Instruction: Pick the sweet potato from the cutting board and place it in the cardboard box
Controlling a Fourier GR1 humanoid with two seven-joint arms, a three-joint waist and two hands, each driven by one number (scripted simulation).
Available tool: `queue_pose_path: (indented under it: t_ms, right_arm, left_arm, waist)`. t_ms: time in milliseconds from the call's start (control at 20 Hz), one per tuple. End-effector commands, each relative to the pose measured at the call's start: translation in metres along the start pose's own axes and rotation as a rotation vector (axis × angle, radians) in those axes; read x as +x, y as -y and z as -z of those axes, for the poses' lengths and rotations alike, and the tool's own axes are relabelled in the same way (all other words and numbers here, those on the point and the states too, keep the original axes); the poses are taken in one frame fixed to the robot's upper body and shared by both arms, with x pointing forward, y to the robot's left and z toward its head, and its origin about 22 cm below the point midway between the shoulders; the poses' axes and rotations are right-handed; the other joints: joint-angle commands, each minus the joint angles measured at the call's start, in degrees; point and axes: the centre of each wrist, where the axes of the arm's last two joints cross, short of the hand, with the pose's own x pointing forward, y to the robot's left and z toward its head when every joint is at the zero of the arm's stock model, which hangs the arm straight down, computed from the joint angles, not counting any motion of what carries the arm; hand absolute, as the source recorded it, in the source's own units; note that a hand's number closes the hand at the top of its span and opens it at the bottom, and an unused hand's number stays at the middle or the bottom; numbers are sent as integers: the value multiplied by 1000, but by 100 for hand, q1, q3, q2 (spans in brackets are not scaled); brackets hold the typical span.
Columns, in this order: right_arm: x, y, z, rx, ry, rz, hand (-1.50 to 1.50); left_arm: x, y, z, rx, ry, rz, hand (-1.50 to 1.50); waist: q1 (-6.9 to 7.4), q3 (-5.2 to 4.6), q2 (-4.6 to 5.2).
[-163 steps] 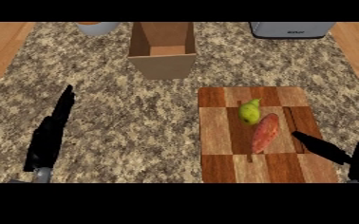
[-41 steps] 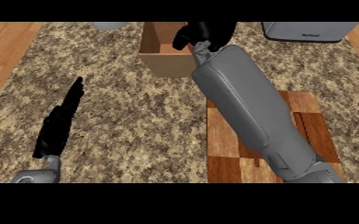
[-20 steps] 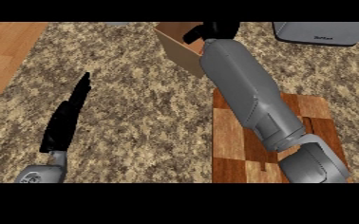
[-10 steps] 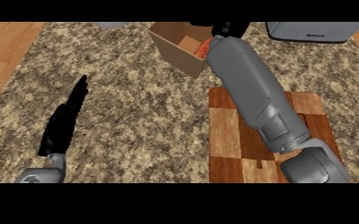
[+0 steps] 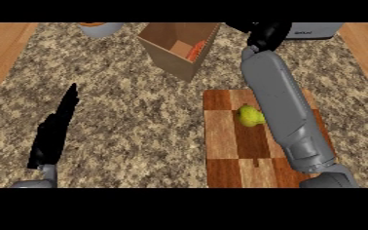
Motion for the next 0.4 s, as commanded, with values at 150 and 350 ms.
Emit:
queue_pose_path:
  t_ms: [150, 350]
  right_arm:
    - [-45, 68, -4, -44, -5, 68, -150]
    - [-47, 118, -4, -9, 25, 40, -150]
  left_arm:
    - [-14, -1, -7, 32, -36, -6, 0]
    - [-12, -12, 0, 22, -20, -6, 0]
  waist:
    - [-270, -4, -70]
    - [-159, -9, -25]
